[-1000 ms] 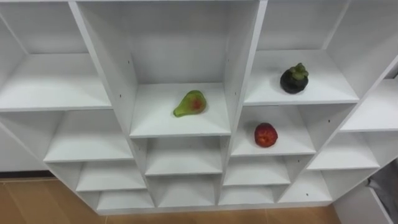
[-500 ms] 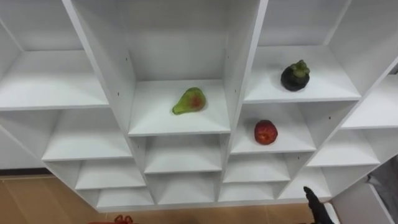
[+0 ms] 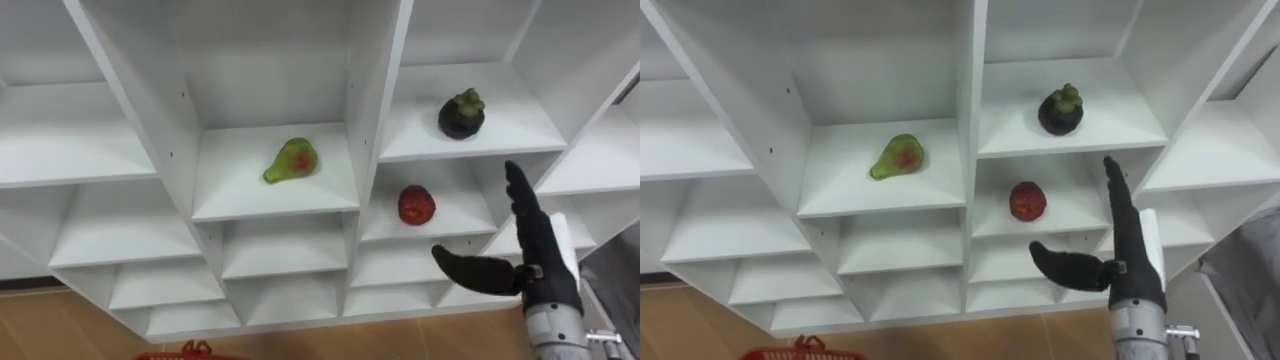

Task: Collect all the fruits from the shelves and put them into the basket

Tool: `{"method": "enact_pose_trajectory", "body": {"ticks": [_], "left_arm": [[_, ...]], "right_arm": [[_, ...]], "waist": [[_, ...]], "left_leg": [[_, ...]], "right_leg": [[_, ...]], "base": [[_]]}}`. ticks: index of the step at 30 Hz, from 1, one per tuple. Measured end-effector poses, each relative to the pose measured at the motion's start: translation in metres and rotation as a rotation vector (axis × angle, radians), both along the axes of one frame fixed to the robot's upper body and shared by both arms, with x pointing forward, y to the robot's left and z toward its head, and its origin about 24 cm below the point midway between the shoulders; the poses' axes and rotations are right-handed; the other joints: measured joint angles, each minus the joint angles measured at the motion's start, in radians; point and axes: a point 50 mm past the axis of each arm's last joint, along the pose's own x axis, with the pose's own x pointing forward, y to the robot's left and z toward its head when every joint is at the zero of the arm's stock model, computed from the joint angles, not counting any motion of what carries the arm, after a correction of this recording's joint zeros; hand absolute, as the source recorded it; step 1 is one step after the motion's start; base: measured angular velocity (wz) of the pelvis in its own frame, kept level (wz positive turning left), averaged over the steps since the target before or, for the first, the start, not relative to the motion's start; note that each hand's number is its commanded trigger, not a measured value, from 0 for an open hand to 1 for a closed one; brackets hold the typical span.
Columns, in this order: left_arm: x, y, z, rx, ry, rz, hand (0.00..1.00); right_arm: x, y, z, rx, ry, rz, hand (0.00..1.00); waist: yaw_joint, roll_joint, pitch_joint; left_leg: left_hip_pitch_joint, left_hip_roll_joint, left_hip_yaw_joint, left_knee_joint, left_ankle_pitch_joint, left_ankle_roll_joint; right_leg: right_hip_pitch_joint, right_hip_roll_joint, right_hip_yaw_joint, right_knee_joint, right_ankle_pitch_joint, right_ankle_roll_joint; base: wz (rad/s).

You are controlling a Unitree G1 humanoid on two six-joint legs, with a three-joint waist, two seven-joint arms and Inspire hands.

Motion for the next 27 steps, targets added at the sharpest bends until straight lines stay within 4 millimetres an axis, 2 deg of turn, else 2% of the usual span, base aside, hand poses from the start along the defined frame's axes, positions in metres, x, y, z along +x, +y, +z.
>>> {"method": "enact_pose_trajectory", "body": {"ticks": [10,13,20,27], "left_arm": [[-0.010,-0.002,-0.002,-0.022,0.034,0.000,1.00],[-0.012,-0.002,-0.003,-0.021,0.039,0.001,1.00],[-0.013,-0.003,-0.003,-0.022,0.048,-0.008,1.00],[-0.014,-0.003,-0.004,-0.027,0.062,-0.017,1.00]], "right_arm": [[0.011,0.007,0.041,-0.007,-0.203,0.006,0.00],[0.014,0.008,0.046,-0.016,-0.231,-0.003,0.00],[0.016,0.008,0.049,-0.041,-0.242,0.014,0.00],[0.027,0.012,0.060,-0.057,-0.311,0.010,0.00]], "waist": [[0.005,0.010,-0.0046],[0.012,0.010,-0.0047],[0.031,0.007,-0.0040],[0.035,-0.007,-0.0046]], "left_leg": [[0.002,0.003,0.015,-0.006,0.000,0.000],[0.002,0.004,0.017,-0.006,0.001,0.000],[0.000,0.005,0.017,-0.006,0.001,-0.001],[-0.002,0.005,0.015,-0.006,0.001,-0.001]], "right_leg": [[-0.002,0.005,0.019,0.001,0.001,-0.002],[-0.005,0.007,0.032,0.000,0.002,-0.003],[-0.005,0.007,0.028,0.001,0.003,-0.004],[-0.004,0.008,0.023,0.001,0.003,-0.004]], "base": [[-0.04],[-0.04],[0.00],[0.00]]}}
